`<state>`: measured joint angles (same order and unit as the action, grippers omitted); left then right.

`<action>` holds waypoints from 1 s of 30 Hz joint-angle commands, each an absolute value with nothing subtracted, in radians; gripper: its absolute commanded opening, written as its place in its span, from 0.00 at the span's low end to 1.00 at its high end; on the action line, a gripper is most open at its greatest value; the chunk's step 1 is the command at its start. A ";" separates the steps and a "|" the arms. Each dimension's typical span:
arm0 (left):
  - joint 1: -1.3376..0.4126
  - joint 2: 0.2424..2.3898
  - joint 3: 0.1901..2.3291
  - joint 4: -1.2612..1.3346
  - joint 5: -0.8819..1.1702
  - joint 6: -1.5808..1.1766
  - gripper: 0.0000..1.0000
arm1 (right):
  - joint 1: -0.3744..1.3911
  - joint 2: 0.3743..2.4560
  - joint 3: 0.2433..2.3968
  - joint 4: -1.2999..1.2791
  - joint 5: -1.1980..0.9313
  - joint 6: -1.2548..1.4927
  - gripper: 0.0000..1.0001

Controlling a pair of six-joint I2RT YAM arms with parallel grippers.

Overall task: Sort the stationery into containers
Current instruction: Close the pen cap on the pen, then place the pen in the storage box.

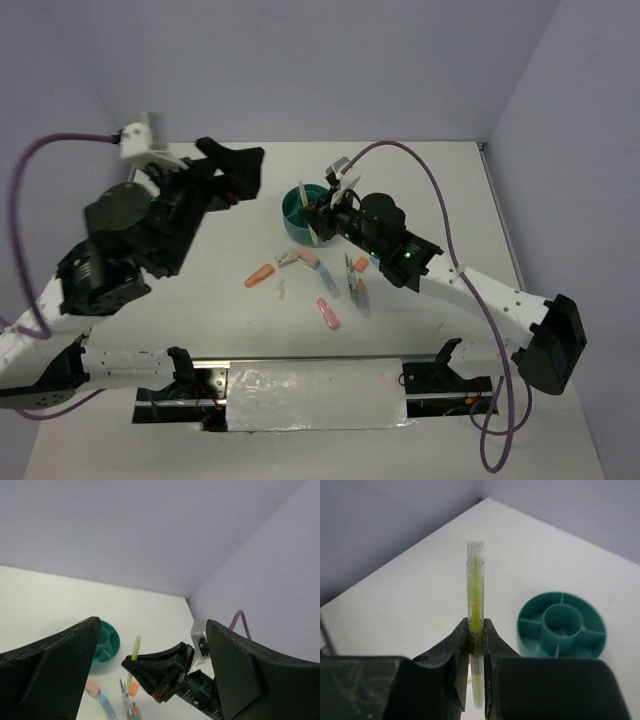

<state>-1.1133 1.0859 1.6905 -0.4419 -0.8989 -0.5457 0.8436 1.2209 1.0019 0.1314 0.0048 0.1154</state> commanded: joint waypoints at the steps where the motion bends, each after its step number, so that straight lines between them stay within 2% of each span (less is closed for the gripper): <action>1: -1.112 1.008 1.674 -0.465 -1.033 -0.439 0.99 | 0.790 1.296 0.979 0.507 0.109 0.046 0.00; 7: -1.112 0.812 1.311 -0.503 -0.853 -0.457 0.99 | 0.663 1.524 1.012 0.822 0.020 0.035 0.00; 12: -1.112 0.654 1.093 -0.535 -0.752 -0.511 0.99 | 0.609 1.698 1.114 0.863 -0.080 0.037 0.00; 20: -1.112 0.591 0.947 -0.468 -0.663 -0.491 0.99 | 0.578 1.842 1.224 0.862 -0.115 0.015 0.00; 30: -1.112 0.660 0.928 -0.446 -0.678 -0.520 0.99 | 0.572 1.899 1.128 0.986 -0.106 0.075 0.02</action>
<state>-1.1114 0.6586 0.9264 -0.4995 -0.6807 -0.5045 0.5793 1.8862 1.1553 0.8650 -0.0956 0.0536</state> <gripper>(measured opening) 0.993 0.177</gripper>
